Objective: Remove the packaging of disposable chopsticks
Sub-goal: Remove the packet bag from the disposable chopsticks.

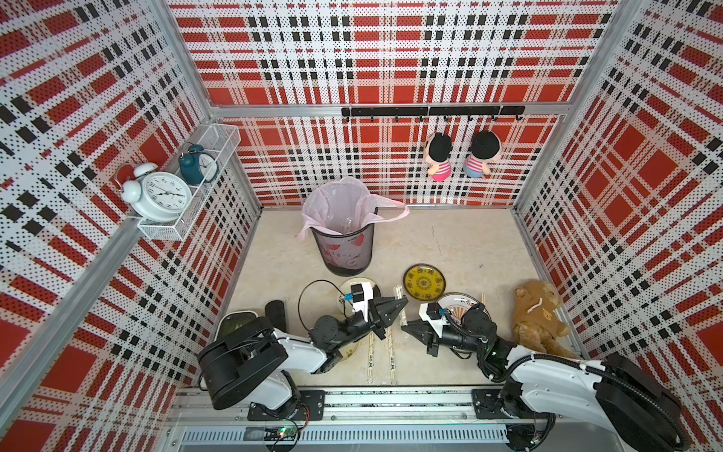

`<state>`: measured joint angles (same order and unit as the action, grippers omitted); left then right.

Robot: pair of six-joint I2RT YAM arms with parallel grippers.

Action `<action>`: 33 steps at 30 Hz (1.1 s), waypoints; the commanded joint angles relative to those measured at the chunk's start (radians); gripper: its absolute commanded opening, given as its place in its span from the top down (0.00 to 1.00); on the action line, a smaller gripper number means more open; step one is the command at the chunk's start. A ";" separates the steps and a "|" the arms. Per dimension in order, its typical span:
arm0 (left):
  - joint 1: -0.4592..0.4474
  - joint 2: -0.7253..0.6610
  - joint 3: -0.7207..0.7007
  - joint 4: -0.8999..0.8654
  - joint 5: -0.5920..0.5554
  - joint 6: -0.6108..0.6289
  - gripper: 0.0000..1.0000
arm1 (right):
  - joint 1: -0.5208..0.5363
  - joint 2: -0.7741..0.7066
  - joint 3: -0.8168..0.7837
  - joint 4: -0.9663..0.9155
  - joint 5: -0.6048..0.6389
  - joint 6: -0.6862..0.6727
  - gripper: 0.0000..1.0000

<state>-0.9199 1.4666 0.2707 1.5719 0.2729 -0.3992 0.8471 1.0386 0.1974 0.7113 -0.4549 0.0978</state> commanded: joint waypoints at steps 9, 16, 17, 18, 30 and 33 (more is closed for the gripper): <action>-0.019 0.081 -0.022 -0.179 0.067 -0.001 0.90 | 0.006 -0.129 0.141 0.132 -0.044 -0.097 1.00; -0.020 0.095 -0.022 -0.177 0.077 -0.004 0.88 | 0.006 -0.124 0.156 0.135 -0.047 -0.099 1.00; -0.020 0.095 -0.022 -0.174 0.080 -0.005 0.90 | 0.006 -0.124 0.160 0.130 -0.050 -0.101 1.00; -0.020 0.095 -0.024 -0.173 0.079 -0.004 0.91 | 0.006 -0.123 0.163 0.123 -0.050 -0.101 1.00; -0.016 0.026 -0.010 -0.151 0.106 -0.016 0.83 | 0.006 -0.063 0.079 0.129 0.017 -0.088 1.00; -0.017 -0.007 0.007 -0.166 0.111 -0.012 0.77 | 0.006 -0.050 0.050 0.155 0.024 -0.076 1.00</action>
<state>-0.9318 1.4792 0.2737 1.5089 0.3492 -0.4011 0.8459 0.9867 0.2562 0.7094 -0.4355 0.0463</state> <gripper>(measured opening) 0.223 0.068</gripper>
